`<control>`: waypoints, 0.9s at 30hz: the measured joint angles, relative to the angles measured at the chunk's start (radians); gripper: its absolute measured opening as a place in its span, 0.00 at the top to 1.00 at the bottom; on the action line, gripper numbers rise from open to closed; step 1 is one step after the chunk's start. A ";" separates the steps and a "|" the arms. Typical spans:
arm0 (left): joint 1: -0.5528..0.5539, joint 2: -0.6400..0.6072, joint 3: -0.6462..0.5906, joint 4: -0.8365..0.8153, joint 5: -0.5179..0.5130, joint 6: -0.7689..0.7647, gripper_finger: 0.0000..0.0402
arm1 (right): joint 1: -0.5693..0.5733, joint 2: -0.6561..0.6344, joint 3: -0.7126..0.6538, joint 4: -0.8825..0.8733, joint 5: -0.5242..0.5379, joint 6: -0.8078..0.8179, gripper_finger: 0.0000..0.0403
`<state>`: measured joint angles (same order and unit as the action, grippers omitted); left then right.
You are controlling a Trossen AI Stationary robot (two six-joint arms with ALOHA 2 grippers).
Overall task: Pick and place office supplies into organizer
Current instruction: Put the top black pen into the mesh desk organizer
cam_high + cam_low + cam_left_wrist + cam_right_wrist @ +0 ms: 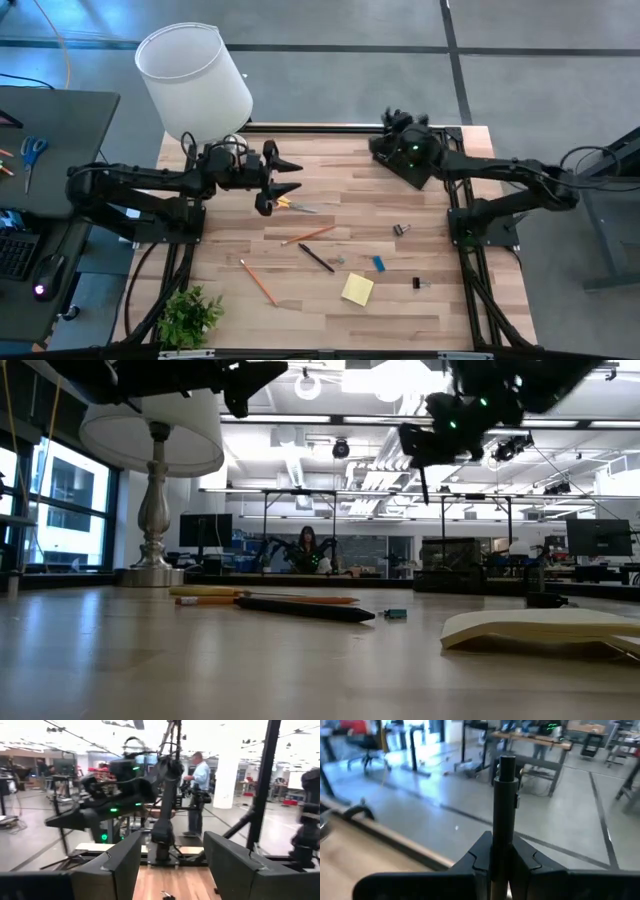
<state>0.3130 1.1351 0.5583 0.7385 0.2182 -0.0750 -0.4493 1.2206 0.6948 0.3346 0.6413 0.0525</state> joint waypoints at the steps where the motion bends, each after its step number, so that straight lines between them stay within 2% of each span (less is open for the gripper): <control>1: 0.000 0.000 0.000 -0.002 0.002 0.000 0.49 | -0.032 -0.008 -0.033 0.053 -0.031 0.000 0.96; 7: 0.001 0.000 0.000 0.003 -0.002 0.001 0.49 | -0.213 -0.018 -0.156 0.147 -0.167 0.050 0.95; 13: 0.001 0.001 0.000 0.007 -0.002 0.017 0.49 | -0.320 -0.018 -0.218 0.172 -0.241 0.068 0.94; 17: 0.001 0.001 0.000 0.013 -0.002 0.019 0.49 | -0.357 -0.016 -0.256 0.192 -0.316 0.104 0.96; 27: 0.001 0.001 0.000 0.013 -0.002 0.019 0.49 | -0.362 -0.016 -0.286 0.162 -0.319 0.152 0.86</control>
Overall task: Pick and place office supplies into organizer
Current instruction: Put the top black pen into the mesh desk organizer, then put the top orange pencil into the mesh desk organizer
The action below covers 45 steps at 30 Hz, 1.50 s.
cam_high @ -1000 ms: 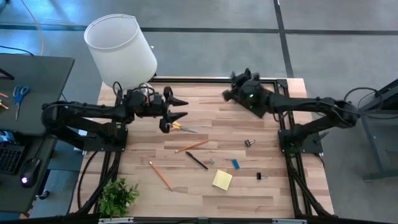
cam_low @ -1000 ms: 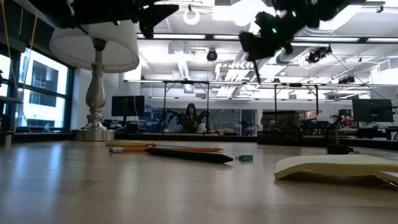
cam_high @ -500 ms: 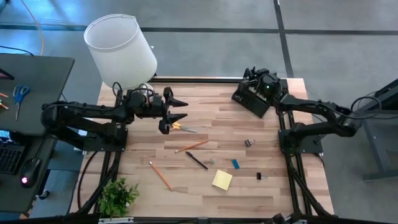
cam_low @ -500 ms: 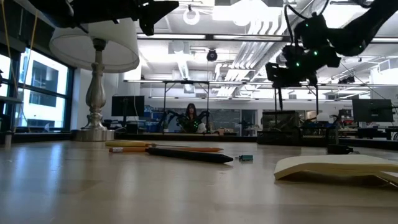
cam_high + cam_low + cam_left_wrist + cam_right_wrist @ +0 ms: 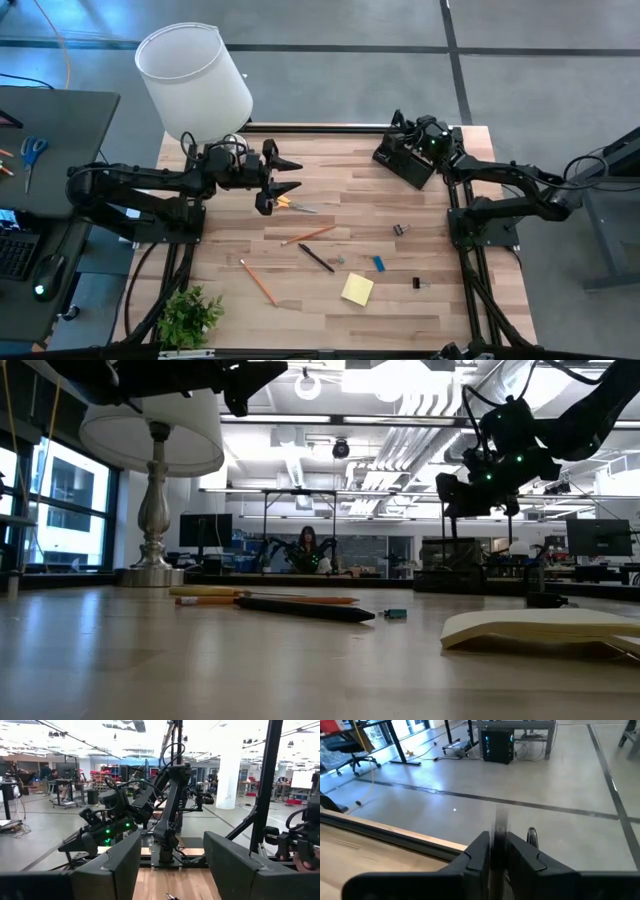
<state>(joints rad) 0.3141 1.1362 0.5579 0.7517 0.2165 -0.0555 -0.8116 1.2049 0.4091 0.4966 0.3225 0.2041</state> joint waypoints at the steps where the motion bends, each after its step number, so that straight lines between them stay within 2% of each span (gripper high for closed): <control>1: 0.000 0.000 0.000 0.000 0.000 0.000 0.49 | 0.000 0.000 0.000 -0.001 0.000 0.001 0.86; 10: 0.000 0.000 0.000 -0.001 0.000 0.000 0.49 | 0.000 0.000 0.000 -0.001 -0.036 -0.002 0.79; 17: 0.000 0.000 0.000 -0.010 0.001 -0.001 0.49 | 0.021 -0.036 0.000 0.034 -0.198 -0.013 0.72; 24: 0.000 0.000 0.000 -0.030 0.014 0.008 0.49 | 0.186 -0.152 0.001 -0.026 -0.277 -0.048 0.73; 28: 0.000 -0.011 0.000 -0.045 0.019 0.010 0.49 | 0.321 -0.154 0.001 -0.097 -0.331 -0.013 0.74; 32: 0.000 -0.015 0.000 -0.048 0.019 0.008 0.49 | 0.481 -0.100 0.001 -0.085 -0.326 -0.019 0.74; 37: 0.000 -0.015 0.000 -0.072 0.019 -0.001 0.49 | 0.648 0.020 0.001 0.081 -0.280 -0.029 0.74; 43: 0.000 -0.015 0.000 -0.212 0.019 -0.009 0.49 | 0.764 0.197 0.004 0.326 -0.274 -0.092 0.74; 45: 0.000 -0.015 0.000 -0.256 0.015 -0.010 0.49 | 0.779 0.265 0.028 0.342 -0.275 -0.128 0.74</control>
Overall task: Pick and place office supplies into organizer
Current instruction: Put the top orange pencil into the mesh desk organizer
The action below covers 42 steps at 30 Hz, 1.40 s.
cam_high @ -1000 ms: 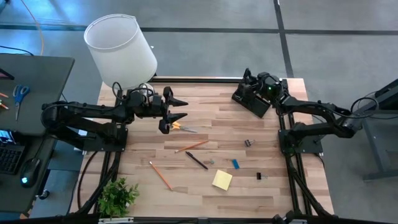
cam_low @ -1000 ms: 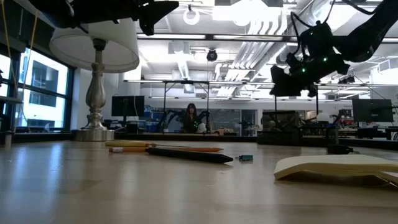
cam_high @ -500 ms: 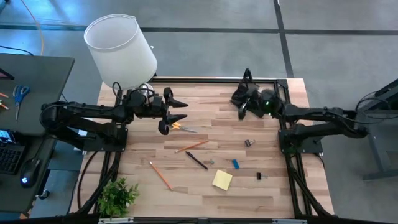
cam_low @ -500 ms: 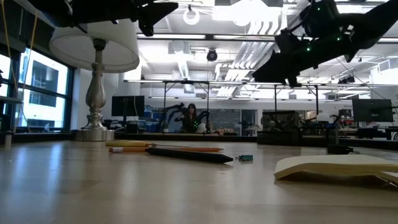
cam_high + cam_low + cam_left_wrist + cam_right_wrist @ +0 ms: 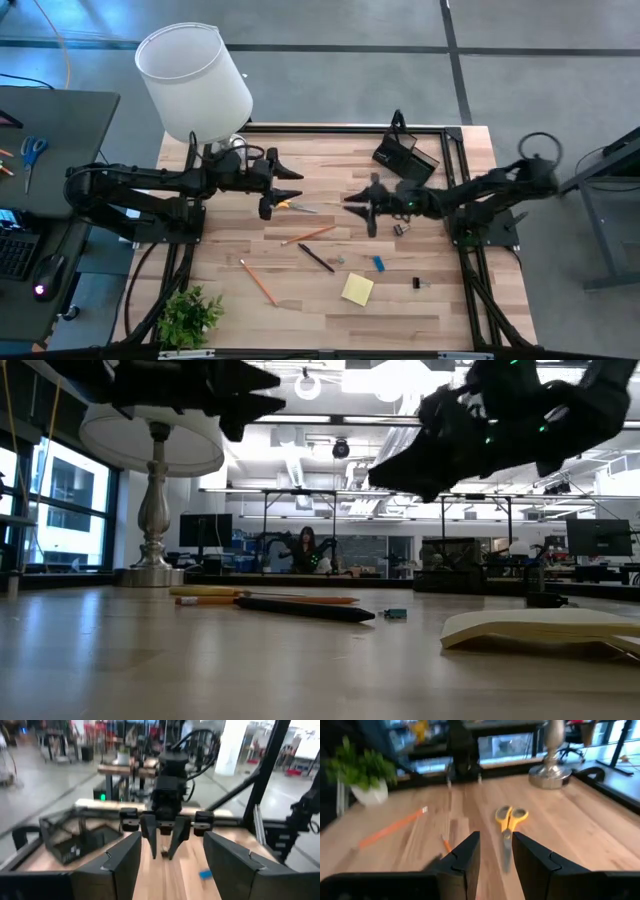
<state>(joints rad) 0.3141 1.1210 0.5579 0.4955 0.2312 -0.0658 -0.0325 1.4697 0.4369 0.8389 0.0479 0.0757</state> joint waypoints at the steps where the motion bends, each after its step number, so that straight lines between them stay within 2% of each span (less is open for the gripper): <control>1: 0.000 0.000 0.000 -0.015 -0.013 0.000 0.49 | 0.002 0.037 0.019 -0.001 0.000 -0.016 0.74; 3: 0.000 0.000 0.000 -0.036 -0.030 0.000 0.49 | 0.000 0.118 0.070 -0.003 -0.027 -0.050 0.74; 10: 0.000 0.000 0.000 -0.090 -0.034 0.000 0.49 | -0.031 0.339 0.272 -0.077 -0.230 -0.102 0.74; 16: 0.000 0.000 0.000 -0.156 -0.034 0.015 0.49 | -0.039 0.459 0.333 -0.109 -0.306 -0.118 0.74; 22: 0.000 0.000 0.000 -0.155 -0.033 0.027 0.49 | -0.038 0.516 0.323 -0.056 -0.341 -0.150 0.74; 28: 0.000 0.000 0.000 -0.145 -0.041 0.039 0.49 | -0.043 0.546 0.316 -0.040 -0.340 -0.213 0.74; 42: 0.000 0.010 0.000 -0.129 -0.053 0.036 0.49 | -0.046 0.656 0.318 0.001 -0.334 -0.248 0.75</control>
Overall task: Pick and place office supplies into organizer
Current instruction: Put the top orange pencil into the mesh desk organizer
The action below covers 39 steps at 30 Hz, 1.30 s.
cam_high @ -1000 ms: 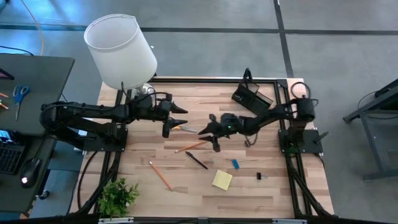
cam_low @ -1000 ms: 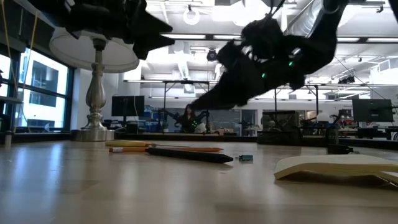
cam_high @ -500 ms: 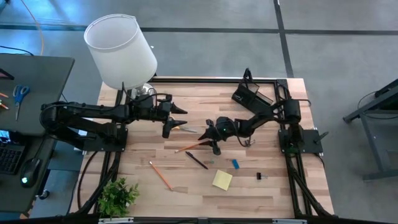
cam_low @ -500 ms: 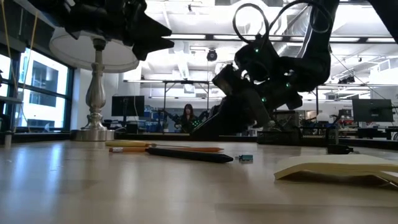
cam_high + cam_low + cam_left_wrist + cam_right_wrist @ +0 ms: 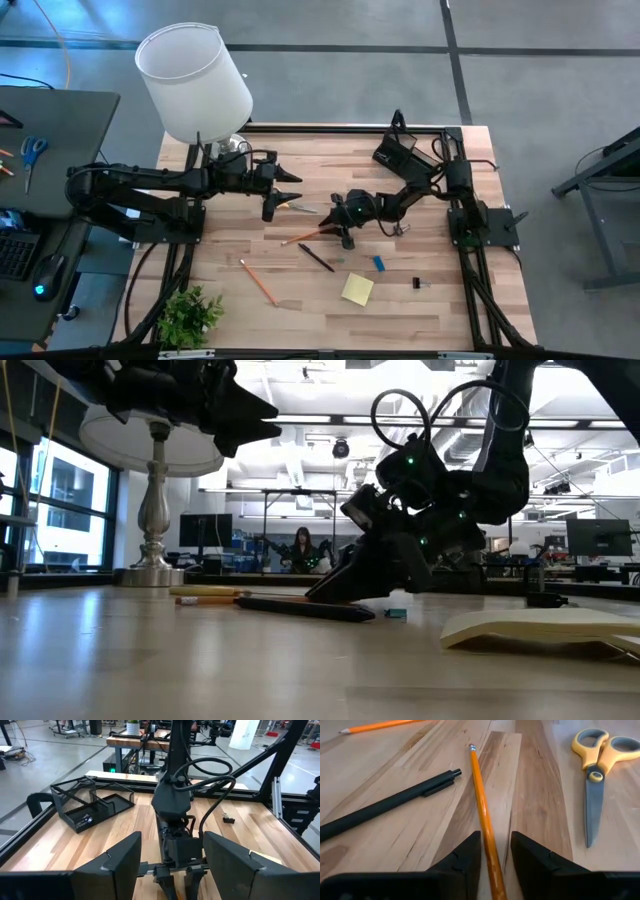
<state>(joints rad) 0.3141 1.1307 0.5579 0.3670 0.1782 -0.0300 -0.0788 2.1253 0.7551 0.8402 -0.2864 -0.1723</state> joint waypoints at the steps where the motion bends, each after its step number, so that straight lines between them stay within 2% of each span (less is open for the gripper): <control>1: 0.000 0.004 0.000 0.004 -0.004 0.000 0.49 | 0.000 0.009 0.000 0.014 -0.002 -0.004 0.77; 10: 0.000 0.020 0.000 -0.003 -0.007 -0.001 0.49 | 0.000 0.046 0.001 0.067 0.004 0.014 0.97; 18: 0.000 0.020 0.000 -0.004 -0.007 -0.001 0.49 | 0.000 0.030 -0.004 0.118 0.000 0.100 0.98; 22: 0.000 0.017 0.000 -0.003 -0.007 -0.001 0.49 | 0.000 -0.019 -0.006 0.068 0.008 0.129 0.98; 30: 0.000 -0.010 0.000 -0.010 -0.007 0.010 0.49 | 0.000 -0.221 -0.034 -0.084 0.048 0.111 0.99; 34: 0.000 -0.077 0.000 -0.046 -0.067 0.074 0.49 | 0.000 -0.392 -0.078 -0.227 0.071 0.105 0.99; 39: 0.001 -0.160 0.001 -0.052 -0.082 0.094 0.49 | 0.000 -0.644 -0.175 -0.363 0.192 0.156 0.99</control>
<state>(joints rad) 0.3149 0.9707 0.5587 0.3149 0.0959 0.0639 -0.0784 1.4808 0.5797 0.4774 -0.0941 -0.0165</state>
